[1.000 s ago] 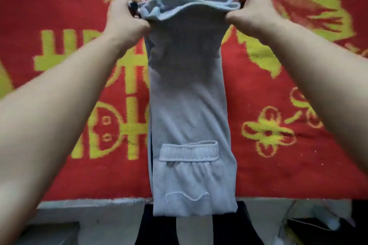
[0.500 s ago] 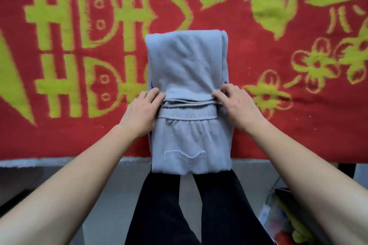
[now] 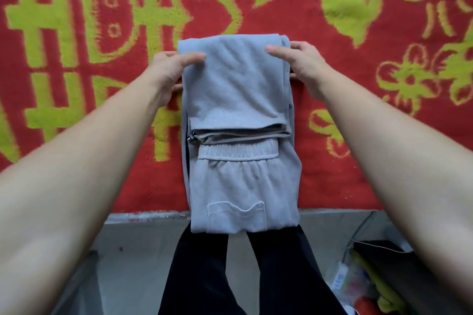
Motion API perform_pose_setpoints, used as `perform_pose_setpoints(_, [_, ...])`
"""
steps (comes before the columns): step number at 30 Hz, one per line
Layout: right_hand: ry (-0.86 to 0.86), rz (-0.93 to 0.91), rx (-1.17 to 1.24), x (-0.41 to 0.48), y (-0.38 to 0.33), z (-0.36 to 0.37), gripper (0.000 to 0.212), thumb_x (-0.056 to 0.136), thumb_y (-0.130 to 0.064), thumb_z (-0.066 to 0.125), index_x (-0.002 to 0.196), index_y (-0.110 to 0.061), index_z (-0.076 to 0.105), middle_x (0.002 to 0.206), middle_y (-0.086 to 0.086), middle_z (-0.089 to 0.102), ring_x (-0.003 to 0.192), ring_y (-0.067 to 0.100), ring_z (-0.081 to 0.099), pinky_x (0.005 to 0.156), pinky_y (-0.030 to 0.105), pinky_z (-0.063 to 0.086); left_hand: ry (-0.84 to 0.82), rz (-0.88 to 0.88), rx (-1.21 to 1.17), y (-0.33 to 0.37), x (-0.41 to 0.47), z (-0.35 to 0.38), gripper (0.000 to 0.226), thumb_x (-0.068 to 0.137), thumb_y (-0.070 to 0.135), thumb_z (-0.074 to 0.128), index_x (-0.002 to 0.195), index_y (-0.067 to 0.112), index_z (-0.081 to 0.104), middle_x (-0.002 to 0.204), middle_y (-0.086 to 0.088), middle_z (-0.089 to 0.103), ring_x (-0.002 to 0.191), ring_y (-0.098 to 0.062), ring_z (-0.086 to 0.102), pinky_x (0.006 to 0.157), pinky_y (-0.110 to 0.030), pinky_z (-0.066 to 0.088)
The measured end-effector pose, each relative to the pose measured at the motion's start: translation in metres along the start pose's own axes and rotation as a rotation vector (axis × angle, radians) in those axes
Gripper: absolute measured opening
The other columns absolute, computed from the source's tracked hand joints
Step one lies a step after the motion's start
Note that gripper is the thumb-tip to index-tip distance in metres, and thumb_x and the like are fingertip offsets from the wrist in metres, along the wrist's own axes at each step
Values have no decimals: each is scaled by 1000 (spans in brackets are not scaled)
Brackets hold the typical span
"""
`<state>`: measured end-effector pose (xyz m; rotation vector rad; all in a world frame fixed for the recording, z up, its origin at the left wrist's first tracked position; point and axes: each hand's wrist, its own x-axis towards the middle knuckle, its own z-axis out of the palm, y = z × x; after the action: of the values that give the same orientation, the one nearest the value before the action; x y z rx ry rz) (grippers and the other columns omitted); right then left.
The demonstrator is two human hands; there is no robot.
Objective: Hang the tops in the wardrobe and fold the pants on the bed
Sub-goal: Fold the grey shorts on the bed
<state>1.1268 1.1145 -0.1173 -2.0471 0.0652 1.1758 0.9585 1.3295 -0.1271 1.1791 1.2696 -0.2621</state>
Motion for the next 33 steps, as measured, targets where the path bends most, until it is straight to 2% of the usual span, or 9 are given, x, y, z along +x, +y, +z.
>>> perform_pose_setpoints(4, [-170,62,18,21,-7,-5,59,58,-37,93,109,-12,75,104,3,77,102,23,73,95,41,56,-94,25,89,4,16,-2,41,72,11,83,111,9,71,100,-2,77,95,-18,73,83,-33,59])
perform_pose_setpoints(7, [-284,47,-9,28,-10,-12,46,70,-25,90,113,-16,74,108,0,77,103,18,72,98,40,54,-119,79,72,9,20,1,21,77,-1,76,90,14,72,83,4,77,78,-11,73,60,-21,55])
perform_pose_setpoints(11, [-134,-63,-64,34,-39,-19,30,77,-17,85,103,-23,72,100,-1,75,94,16,71,82,36,51,-69,177,100,40,22,8,30,79,-6,72,100,15,72,94,-1,74,86,-14,72,72,-28,58])
perform_pose_setpoints(14, [-47,-206,-54,41,-76,-31,33,80,-15,83,110,-17,70,101,-1,74,89,10,71,75,28,56,-33,314,175,89,22,8,39,80,-2,73,115,14,68,102,0,72,85,-11,71,65,-26,57])
perform_pose_setpoints(17, [7,-356,-133,33,-105,-43,40,80,-14,81,118,-9,69,111,2,72,89,3,71,74,20,57,-35,443,250,128,8,4,39,75,3,75,112,13,68,105,-1,72,85,-12,72,68,-27,58])
perform_pose_setpoints(20, [78,-401,-372,14,-118,-56,31,74,-21,73,103,-15,68,98,-5,64,78,5,61,66,22,50,65,524,411,137,-13,-2,38,71,11,72,107,13,63,101,-1,64,80,-12,65,71,-26,57])
perform_pose_setpoints(24, [219,-533,-733,-49,-88,-57,43,69,-32,62,108,-14,64,105,9,65,97,25,60,81,35,46,284,710,803,95,-67,-7,42,69,24,61,109,13,60,108,-6,59,96,-21,56,80,-33,45])
perform_pose_setpoints(28, [288,-729,-820,-125,-1,-38,39,68,-21,62,106,-10,62,104,15,59,96,36,56,79,44,45,317,907,862,-4,-131,-11,34,67,11,60,101,9,59,104,-14,57,99,-33,53,80,-42,43])
perform_pose_setpoints(33, [286,-689,-933,-186,104,3,36,63,-9,67,99,-12,66,105,13,61,95,36,57,72,42,44,285,824,996,-124,-179,-1,42,56,-2,63,97,7,63,108,-16,57,100,-33,48,78,-41,42])
